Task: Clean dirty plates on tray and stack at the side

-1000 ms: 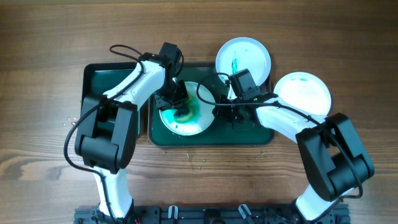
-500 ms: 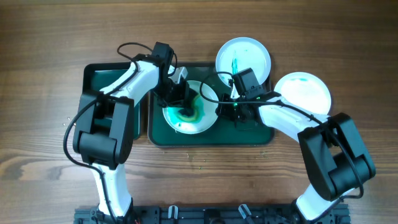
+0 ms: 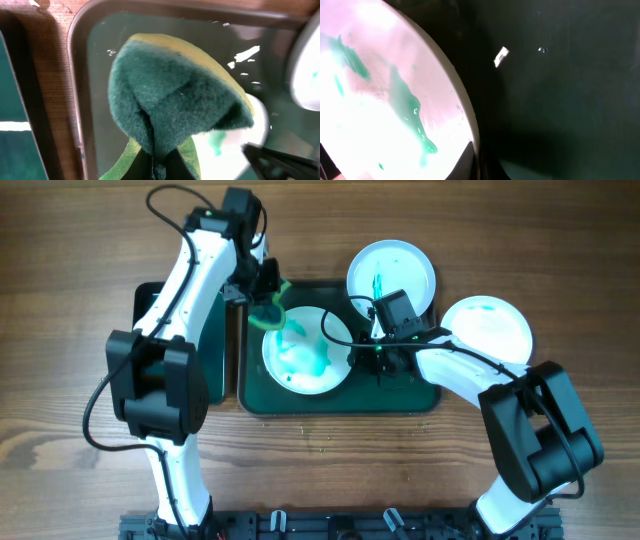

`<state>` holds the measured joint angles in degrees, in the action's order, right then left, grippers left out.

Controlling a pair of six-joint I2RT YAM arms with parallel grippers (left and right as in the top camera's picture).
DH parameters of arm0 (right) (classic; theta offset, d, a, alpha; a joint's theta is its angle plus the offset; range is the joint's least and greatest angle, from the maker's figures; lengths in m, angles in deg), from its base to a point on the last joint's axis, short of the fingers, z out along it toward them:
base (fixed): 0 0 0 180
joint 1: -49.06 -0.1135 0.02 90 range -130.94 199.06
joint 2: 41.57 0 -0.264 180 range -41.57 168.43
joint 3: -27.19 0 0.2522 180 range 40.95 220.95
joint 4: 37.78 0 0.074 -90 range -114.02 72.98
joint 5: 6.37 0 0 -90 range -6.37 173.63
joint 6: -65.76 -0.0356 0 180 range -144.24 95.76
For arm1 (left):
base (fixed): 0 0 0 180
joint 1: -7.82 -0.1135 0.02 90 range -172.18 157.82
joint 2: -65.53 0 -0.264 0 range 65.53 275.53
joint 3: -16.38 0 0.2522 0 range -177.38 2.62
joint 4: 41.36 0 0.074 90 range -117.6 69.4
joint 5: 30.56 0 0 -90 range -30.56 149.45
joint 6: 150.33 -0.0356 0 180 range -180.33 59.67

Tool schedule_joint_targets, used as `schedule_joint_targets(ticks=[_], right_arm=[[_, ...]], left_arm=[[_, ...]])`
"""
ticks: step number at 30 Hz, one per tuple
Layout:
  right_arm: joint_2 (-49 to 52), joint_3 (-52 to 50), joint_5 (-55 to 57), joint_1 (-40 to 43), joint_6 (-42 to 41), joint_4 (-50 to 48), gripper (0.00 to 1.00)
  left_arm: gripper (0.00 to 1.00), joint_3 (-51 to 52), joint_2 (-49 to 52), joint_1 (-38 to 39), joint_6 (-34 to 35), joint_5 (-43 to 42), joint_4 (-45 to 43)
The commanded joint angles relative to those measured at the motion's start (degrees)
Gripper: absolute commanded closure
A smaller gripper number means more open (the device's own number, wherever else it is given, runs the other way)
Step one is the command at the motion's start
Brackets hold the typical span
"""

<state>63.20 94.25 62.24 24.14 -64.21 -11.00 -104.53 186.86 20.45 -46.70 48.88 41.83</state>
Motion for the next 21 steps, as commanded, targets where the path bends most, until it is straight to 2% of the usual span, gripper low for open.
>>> schedule_joint_targets(ticks=[1,9,16,21], right_arm=[[-1.84,0.44,0.96,-0.02,4.42,2.47,0.96],[-12.41,3.74,16.46,-2.12,12.07,15.78,0.96],[-22.64,4.24,39.95,-9.27,13.64,23.15,0.96],[-26.25,4.24,56.48,-14.01,13.4,26.67,0.96]], left_arm=[[0.96,-3.76,-0.72,-0.26,0.79,-4.02,2.25],[0.96,-3.74,-1.22,-0.9,0.74,-3.52,3.3],[0.96,-3.69,-1.22,-0.85,0.76,-3.52,3.34],[0.96,-3.69,-1.22,-0.85,0.76,-3.52,3.48]])
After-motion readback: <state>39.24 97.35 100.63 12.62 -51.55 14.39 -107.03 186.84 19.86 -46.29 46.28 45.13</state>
